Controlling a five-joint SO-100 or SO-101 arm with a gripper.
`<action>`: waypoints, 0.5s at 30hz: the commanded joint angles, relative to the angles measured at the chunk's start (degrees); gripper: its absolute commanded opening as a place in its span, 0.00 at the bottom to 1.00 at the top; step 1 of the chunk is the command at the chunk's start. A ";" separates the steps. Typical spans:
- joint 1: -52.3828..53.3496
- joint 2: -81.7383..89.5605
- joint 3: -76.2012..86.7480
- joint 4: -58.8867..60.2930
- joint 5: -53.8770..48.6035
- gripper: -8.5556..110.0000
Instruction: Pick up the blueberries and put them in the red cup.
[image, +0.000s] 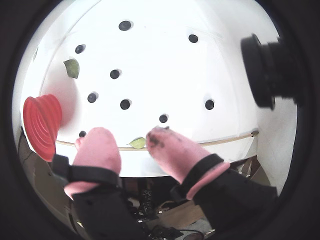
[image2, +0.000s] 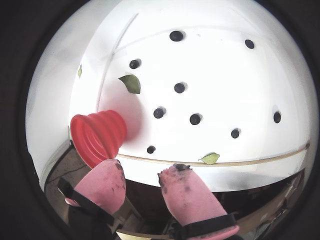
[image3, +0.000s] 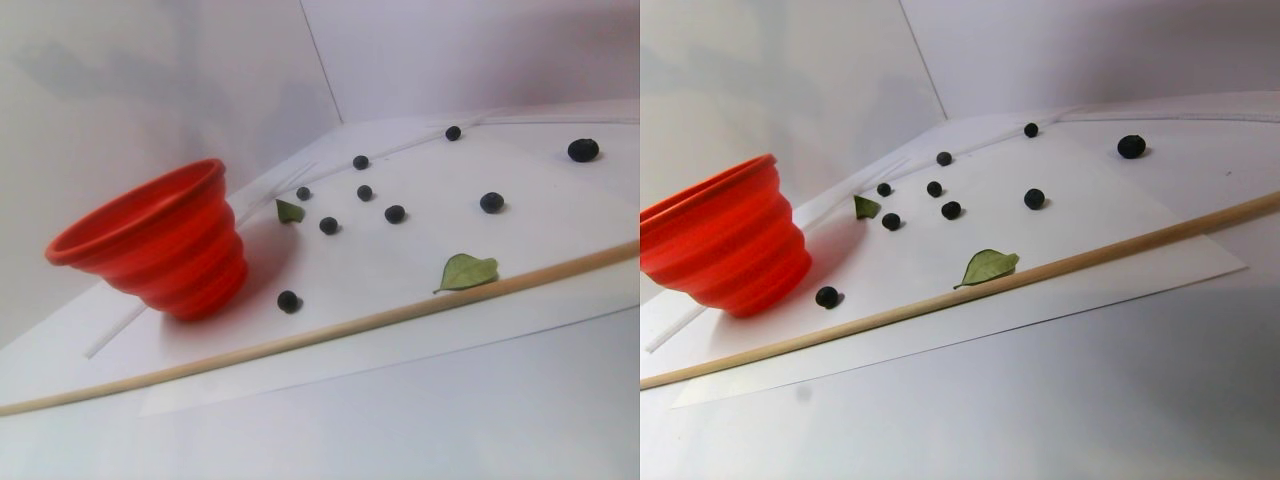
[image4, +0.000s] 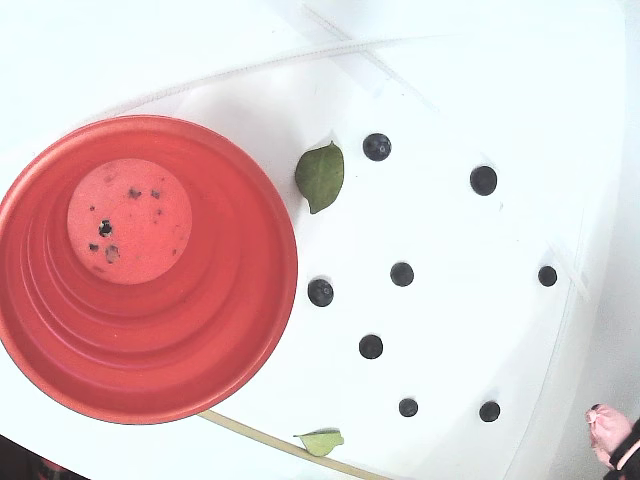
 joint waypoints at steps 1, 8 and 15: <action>-0.70 -0.62 -0.26 -3.43 -2.11 0.19; -0.62 -1.85 2.46 -7.21 -6.68 0.19; -0.09 -5.54 3.87 -13.18 -10.11 0.19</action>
